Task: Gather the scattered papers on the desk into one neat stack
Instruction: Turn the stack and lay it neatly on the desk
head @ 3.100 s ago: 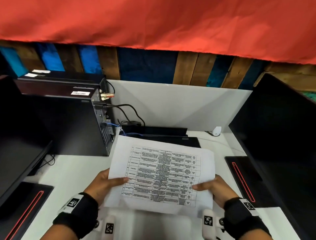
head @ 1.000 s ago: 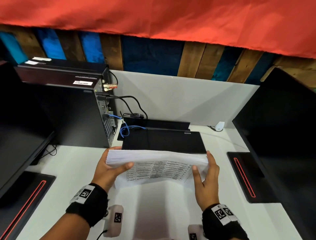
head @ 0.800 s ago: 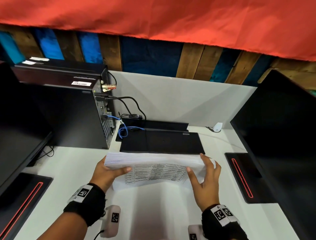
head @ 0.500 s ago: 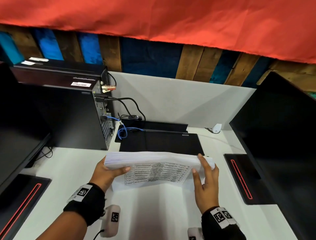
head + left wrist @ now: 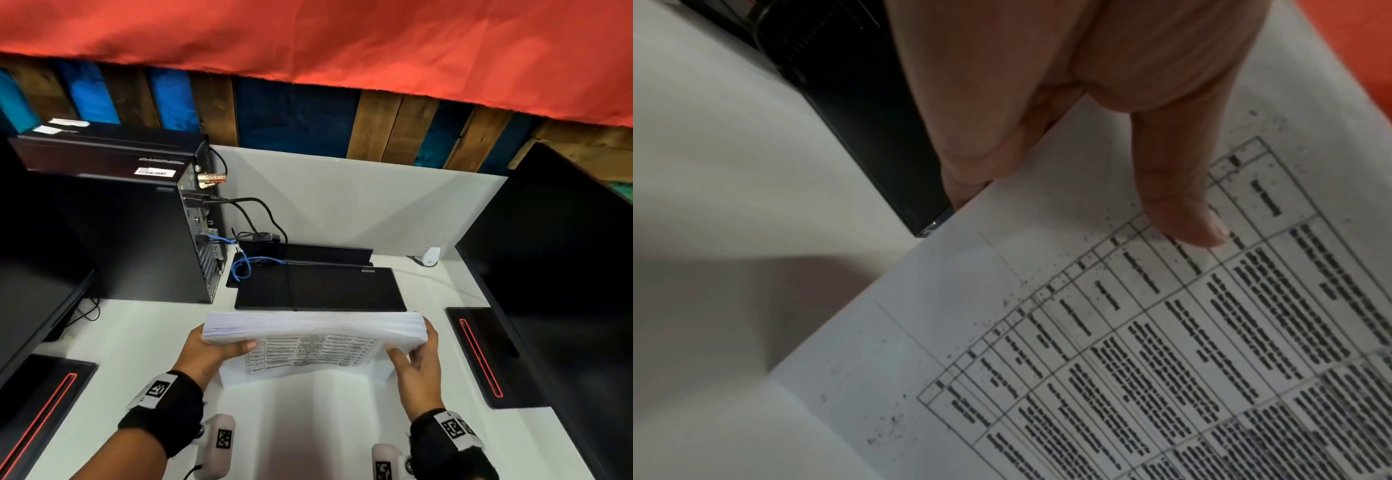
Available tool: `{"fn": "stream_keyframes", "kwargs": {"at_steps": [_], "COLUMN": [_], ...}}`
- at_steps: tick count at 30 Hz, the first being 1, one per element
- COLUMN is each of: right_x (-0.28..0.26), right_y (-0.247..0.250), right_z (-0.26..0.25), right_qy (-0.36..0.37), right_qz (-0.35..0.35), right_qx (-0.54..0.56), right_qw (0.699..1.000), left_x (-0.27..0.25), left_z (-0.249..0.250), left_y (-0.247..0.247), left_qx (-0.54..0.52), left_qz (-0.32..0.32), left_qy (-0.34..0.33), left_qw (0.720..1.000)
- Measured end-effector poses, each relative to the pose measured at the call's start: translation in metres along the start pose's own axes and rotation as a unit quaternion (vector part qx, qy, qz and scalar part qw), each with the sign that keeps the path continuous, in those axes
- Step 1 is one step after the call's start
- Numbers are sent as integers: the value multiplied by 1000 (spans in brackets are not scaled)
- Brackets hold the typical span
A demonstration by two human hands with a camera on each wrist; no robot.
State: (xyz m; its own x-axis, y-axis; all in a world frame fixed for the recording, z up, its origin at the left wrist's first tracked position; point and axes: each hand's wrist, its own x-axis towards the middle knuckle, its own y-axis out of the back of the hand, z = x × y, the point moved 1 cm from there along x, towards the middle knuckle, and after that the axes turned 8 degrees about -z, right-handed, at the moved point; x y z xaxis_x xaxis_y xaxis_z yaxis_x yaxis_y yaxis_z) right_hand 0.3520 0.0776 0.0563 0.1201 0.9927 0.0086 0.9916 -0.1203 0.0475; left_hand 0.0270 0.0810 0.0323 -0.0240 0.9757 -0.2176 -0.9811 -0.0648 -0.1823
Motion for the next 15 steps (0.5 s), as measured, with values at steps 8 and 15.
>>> {"fn": "stream_keyframes", "kwargs": {"at_steps": [8, 15], "right_x": [-4, -6], "right_y": [-6, -7], "right_z": [-5, 1], "right_qy": [127, 108], "right_qz": [-16, 23], "right_qx": [-238, -254], "right_qw": [963, 961], "left_x": [-5, -4], "left_z": [3, 0], "left_y": [-3, -2], "left_qx": [-3, 10], "left_qz": [-2, 2], "left_qy": [2, -5], "left_qw": [1000, 1000]}}
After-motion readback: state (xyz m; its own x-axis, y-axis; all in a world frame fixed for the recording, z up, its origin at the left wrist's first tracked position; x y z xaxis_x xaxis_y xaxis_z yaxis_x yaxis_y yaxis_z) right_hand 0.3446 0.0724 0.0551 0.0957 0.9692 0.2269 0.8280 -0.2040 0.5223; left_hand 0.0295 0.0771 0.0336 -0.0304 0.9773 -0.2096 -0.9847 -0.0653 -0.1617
